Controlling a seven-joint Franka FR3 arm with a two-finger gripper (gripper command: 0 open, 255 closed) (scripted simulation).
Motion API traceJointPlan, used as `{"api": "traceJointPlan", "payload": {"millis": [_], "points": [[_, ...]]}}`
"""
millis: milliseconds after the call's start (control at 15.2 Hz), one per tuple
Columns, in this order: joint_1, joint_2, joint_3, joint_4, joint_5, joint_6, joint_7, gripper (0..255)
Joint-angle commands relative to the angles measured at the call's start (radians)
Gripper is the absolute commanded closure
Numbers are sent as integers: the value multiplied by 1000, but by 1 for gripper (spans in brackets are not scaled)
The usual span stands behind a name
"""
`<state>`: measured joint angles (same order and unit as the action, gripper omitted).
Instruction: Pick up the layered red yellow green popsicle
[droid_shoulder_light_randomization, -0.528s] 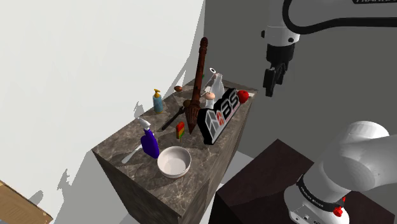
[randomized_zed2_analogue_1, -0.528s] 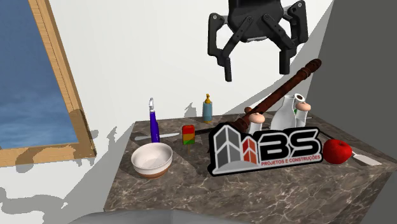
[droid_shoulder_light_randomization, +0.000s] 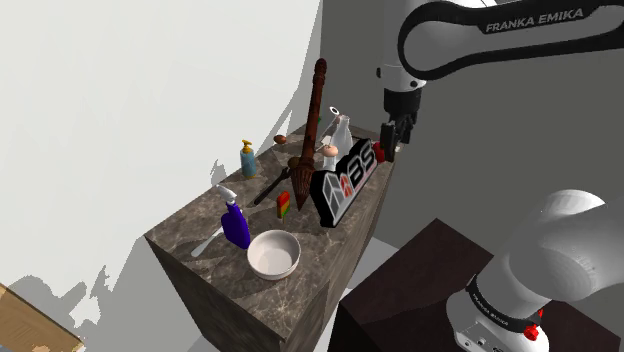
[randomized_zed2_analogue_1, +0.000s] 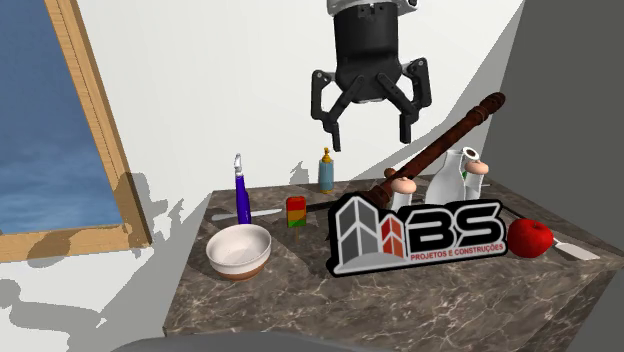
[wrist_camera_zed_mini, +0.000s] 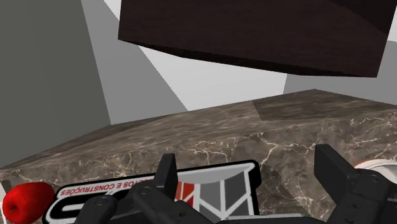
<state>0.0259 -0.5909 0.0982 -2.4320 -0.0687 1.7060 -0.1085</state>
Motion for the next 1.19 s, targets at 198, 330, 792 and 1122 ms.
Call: {"api": "traceJointPlan", "payload": {"millis": [198, 330, 792, 1122], "points": [[14, 163, 20, 20, 13, 152, 13, 0], [19, 235, 30, 40, 15, 205, 19, 0], [37, 492, 63, 153, 10, 359, 44, 0], [54, 679, 82, 269, -9, 435, 63, 0]]}}
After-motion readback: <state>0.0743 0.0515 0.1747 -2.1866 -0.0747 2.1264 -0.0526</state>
